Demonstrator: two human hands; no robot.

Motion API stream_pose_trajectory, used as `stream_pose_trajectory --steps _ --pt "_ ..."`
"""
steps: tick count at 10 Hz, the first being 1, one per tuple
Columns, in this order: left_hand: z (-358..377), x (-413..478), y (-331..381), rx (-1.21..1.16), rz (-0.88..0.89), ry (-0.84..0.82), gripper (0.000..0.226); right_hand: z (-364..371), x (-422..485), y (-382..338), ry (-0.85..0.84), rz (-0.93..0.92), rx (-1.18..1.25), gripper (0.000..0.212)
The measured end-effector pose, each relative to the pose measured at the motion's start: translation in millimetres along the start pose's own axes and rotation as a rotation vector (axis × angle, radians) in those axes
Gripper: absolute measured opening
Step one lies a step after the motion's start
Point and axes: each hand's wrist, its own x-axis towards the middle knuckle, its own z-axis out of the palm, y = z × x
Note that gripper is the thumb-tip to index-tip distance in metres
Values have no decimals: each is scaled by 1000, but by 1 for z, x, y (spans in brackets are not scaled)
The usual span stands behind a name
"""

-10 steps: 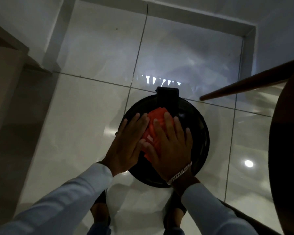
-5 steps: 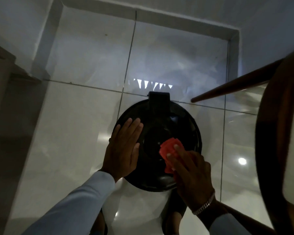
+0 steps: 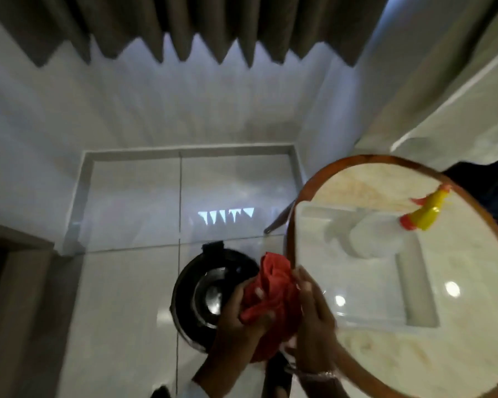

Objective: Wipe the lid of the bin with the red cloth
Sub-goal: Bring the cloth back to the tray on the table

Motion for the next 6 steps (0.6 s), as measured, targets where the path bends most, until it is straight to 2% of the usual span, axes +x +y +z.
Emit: stream_pose_trajectory --steps 1,2,3,4,5,6 --pt "43 19 31 -65 13 1 55 -56 41 -22 -14 70 17 47" --pt "87 40 46 84 78 15 52 -93 81 -22 -116 130 -94 60" --pt "118 54 51 296 156 272 35 -97 102 -15 -9 30 -315 57" --pt "124 52 53 420 160 365 41 -95 111 -5 -53 140 -311 54" --pt "110 48 76 450 245 369 36 -83 111 -13 -113 201 -377 47" --pt "86 5 143 345 454 421 40 -67 76 -85 -84 -75 -452 38"
